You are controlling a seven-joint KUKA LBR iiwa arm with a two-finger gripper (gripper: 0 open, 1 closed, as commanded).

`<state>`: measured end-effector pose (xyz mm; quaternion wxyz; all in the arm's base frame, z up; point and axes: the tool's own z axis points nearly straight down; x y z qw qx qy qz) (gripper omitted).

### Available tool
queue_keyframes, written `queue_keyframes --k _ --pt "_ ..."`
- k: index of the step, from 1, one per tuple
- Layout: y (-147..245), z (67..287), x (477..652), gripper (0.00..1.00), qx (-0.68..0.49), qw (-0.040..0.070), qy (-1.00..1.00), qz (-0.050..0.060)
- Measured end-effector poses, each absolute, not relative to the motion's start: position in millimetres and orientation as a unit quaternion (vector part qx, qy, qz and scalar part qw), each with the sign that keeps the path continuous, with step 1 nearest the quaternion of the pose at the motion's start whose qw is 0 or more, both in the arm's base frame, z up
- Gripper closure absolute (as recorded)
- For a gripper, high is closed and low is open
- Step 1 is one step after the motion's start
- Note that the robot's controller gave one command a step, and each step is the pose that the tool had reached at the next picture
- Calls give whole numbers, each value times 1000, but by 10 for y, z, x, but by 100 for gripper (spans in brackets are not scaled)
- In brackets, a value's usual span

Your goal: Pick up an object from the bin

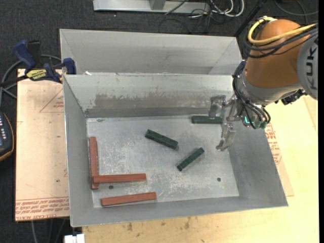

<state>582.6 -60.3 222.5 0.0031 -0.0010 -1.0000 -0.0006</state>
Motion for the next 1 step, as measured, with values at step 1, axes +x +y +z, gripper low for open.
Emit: queue_keyframes --k 1 --pt "-160 696 5747 0 208 -2 -978 -1"
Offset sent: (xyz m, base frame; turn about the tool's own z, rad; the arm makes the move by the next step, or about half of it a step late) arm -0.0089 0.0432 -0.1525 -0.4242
